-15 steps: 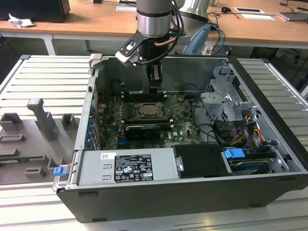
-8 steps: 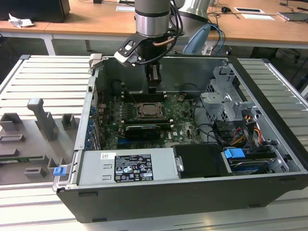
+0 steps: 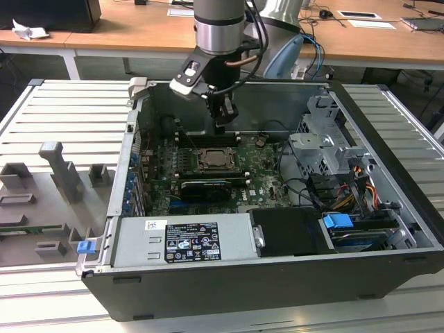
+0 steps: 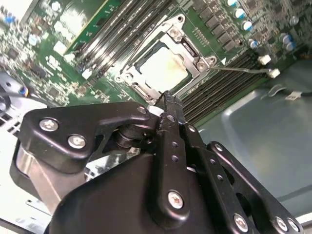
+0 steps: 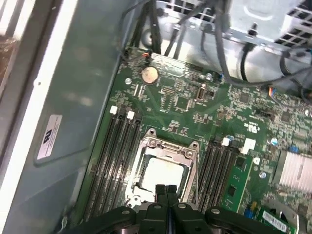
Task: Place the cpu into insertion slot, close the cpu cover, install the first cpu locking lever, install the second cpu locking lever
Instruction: 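Install the first cpu locking lever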
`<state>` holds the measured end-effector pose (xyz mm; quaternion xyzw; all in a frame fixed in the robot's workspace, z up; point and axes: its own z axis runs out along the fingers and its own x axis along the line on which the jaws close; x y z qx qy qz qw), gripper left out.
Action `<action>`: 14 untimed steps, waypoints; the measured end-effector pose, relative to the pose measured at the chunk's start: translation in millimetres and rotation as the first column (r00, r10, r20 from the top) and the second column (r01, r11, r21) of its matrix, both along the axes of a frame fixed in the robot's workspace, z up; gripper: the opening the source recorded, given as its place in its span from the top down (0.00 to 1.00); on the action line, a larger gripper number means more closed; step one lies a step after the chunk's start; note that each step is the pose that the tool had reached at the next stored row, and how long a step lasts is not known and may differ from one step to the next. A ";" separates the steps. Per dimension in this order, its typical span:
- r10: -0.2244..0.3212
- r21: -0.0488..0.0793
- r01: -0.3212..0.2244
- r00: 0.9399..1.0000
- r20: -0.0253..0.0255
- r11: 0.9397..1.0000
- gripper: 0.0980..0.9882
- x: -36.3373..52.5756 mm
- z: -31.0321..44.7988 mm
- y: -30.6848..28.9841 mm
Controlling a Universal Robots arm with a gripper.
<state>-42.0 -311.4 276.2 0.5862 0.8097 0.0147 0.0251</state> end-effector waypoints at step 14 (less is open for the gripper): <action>0.332 0.000 -0.332 0.943 0.000 0.943 0.99 -0.8 -0.6 -3.3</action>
